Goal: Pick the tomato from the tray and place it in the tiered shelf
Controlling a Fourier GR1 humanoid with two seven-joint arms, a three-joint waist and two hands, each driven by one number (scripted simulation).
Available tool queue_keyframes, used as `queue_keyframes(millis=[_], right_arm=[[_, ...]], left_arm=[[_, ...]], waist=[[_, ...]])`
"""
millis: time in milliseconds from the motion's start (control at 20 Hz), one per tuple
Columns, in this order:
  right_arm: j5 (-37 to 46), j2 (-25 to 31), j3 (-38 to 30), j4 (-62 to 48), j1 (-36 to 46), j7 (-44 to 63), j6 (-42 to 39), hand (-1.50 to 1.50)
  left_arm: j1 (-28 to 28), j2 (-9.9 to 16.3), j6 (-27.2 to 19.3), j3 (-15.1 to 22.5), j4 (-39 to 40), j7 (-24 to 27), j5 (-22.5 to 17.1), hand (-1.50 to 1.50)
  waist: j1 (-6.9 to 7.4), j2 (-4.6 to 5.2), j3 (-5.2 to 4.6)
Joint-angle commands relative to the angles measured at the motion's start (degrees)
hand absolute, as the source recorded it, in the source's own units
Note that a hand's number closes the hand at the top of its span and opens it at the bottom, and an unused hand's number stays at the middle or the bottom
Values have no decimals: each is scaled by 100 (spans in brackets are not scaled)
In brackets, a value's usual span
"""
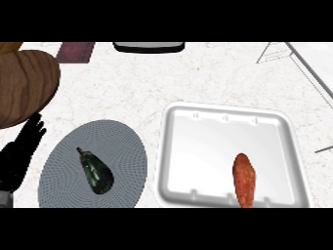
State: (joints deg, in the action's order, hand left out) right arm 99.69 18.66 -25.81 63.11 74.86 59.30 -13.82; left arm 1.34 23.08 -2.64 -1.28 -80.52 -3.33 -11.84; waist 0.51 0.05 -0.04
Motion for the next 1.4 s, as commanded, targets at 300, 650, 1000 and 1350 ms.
queue_keyframes(millis=[300,650,1000,1350], right_arm=[[-381,668,-534,-352,-581,-147,604,150],[-689,773,-721,-574,-1047,-34,1042,150],[-799,1143,-815,-1062,-1294,-56,1294,-150],[-1155,1343,-789,-1170,-1116,-233,1988,-150]], left_arm=[[-323,17,75,-217,320,42,105,0],[13,-47,145,-163,-138,-184,159,0],[-199,-205,130,-268,208,-45,224,0],[307,-62,498,-329,-326,-148,116,0]], waist=[[-42,3,4],[-10,-7,6],[-4,7,3],[80,1,6]])
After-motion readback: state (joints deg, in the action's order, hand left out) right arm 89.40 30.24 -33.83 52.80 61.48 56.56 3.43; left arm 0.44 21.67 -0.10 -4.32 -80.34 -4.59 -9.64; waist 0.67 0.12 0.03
